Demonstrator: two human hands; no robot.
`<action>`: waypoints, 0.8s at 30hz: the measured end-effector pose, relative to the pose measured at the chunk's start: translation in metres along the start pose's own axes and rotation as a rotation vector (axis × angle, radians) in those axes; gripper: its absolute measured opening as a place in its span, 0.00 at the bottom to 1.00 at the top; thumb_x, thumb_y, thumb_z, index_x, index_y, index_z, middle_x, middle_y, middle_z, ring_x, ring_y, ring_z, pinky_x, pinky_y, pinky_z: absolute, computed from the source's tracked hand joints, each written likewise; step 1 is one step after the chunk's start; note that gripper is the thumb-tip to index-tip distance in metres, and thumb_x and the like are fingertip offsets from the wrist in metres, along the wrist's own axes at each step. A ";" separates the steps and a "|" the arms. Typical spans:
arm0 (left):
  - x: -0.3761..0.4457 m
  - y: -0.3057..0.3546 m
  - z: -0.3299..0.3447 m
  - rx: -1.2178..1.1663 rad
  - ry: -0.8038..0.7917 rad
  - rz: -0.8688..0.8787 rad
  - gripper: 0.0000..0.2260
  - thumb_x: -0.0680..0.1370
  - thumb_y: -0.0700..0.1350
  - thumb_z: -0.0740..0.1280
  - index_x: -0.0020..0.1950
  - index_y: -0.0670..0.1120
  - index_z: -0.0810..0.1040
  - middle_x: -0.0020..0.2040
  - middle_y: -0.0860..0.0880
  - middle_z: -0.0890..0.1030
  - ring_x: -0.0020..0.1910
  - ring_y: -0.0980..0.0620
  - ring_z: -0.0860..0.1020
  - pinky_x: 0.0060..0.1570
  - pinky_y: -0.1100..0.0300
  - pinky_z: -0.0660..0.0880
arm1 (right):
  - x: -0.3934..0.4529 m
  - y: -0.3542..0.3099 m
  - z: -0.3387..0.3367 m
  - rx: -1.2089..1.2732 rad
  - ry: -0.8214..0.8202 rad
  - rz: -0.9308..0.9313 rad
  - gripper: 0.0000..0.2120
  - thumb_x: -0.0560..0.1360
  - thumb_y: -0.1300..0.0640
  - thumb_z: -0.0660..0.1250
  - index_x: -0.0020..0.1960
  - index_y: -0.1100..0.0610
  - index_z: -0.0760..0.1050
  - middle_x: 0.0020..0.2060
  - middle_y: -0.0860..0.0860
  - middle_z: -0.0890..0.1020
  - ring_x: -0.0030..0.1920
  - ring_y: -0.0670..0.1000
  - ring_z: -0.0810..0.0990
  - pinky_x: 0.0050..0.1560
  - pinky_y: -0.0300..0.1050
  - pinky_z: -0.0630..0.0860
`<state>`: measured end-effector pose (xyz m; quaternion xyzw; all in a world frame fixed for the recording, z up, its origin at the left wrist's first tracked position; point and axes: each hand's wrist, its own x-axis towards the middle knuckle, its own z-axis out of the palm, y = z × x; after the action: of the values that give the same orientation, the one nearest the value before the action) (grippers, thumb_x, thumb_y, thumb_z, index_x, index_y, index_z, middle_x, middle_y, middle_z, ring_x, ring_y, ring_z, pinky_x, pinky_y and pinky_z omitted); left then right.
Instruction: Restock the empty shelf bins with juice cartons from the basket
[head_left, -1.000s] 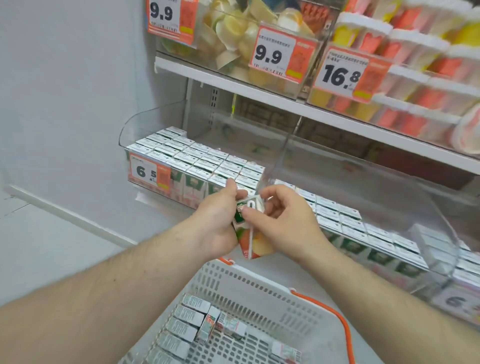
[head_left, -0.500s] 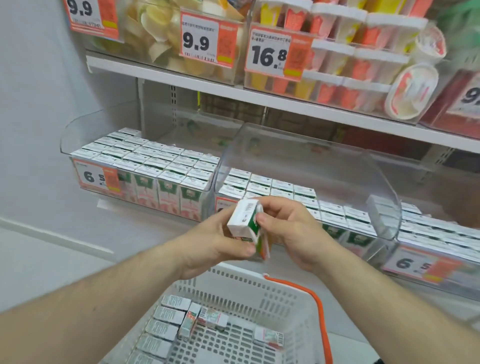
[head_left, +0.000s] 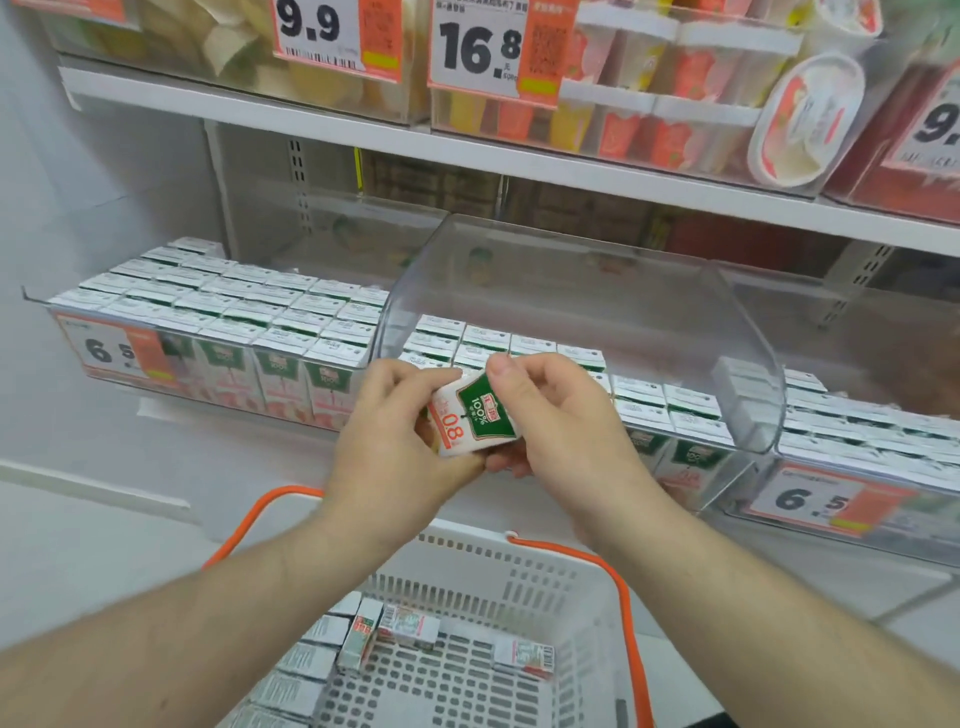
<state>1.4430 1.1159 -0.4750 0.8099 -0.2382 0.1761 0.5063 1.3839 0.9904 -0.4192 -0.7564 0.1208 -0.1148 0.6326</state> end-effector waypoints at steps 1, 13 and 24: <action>0.000 -0.002 0.002 0.027 -0.019 0.046 0.29 0.61 0.45 0.82 0.60 0.50 0.80 0.49 0.56 0.68 0.46 0.62 0.72 0.44 0.72 0.71 | 0.002 -0.001 0.001 0.020 0.018 0.043 0.17 0.76 0.44 0.67 0.51 0.59 0.76 0.45 0.60 0.83 0.33 0.50 0.81 0.30 0.43 0.77; 0.000 -0.019 0.011 0.704 -0.367 0.361 0.40 0.68 0.58 0.66 0.77 0.55 0.56 0.76 0.49 0.59 0.75 0.42 0.54 0.68 0.41 0.49 | 0.053 -0.019 -0.108 -0.494 0.701 -0.343 0.05 0.73 0.51 0.66 0.46 0.50 0.78 0.40 0.42 0.80 0.42 0.41 0.77 0.42 0.30 0.70; -0.002 -0.020 0.011 0.735 -0.427 0.314 0.41 0.67 0.55 0.64 0.77 0.57 0.50 0.76 0.52 0.55 0.75 0.45 0.51 0.70 0.44 0.39 | 0.086 0.016 -0.099 -1.079 0.325 0.050 0.15 0.79 0.49 0.63 0.54 0.59 0.81 0.49 0.57 0.83 0.46 0.59 0.78 0.47 0.48 0.76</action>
<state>1.4532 1.1136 -0.4953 0.9081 -0.3790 0.1529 0.0920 1.4321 0.8671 -0.4157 -0.9422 0.2761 -0.1366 0.1322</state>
